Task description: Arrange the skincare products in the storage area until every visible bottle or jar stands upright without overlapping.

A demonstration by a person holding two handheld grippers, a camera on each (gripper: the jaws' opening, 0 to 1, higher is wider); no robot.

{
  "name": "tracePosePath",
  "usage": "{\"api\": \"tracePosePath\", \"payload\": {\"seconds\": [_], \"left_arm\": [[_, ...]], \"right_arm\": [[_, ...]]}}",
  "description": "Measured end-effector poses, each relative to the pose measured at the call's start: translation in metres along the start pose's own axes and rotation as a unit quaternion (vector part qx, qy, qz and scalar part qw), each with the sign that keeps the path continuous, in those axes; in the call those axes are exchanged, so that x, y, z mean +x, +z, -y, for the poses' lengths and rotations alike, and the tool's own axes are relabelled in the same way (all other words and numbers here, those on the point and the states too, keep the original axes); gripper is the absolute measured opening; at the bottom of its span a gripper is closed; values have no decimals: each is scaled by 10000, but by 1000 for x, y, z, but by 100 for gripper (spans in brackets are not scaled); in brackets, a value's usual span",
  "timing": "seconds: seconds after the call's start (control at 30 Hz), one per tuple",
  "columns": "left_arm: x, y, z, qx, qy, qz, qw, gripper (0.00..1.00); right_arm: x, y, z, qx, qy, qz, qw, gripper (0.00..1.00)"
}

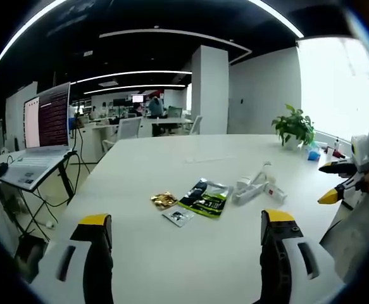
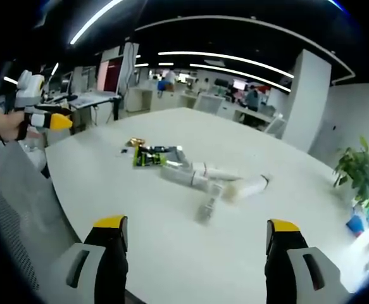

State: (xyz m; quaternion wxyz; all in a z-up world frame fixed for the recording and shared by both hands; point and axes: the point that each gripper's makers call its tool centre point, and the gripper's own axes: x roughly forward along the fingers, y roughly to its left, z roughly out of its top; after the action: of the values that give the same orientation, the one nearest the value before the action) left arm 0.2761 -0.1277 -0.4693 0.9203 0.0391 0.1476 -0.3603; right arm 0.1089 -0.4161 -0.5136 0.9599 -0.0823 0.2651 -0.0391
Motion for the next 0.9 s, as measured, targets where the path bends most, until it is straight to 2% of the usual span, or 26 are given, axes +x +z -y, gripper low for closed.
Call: {"api": "tracePosePath", "payload": {"seconds": [0.5,0.9], "left_arm": [[-1,1,-1,-5,7,18,10000,89],[0,1,-1,-22,-28,0,10000,88]], "right_arm": [[2,0,1,22,-1,-5,10000,95],[3,4,-4,29,150,-60,9999,95]]}}
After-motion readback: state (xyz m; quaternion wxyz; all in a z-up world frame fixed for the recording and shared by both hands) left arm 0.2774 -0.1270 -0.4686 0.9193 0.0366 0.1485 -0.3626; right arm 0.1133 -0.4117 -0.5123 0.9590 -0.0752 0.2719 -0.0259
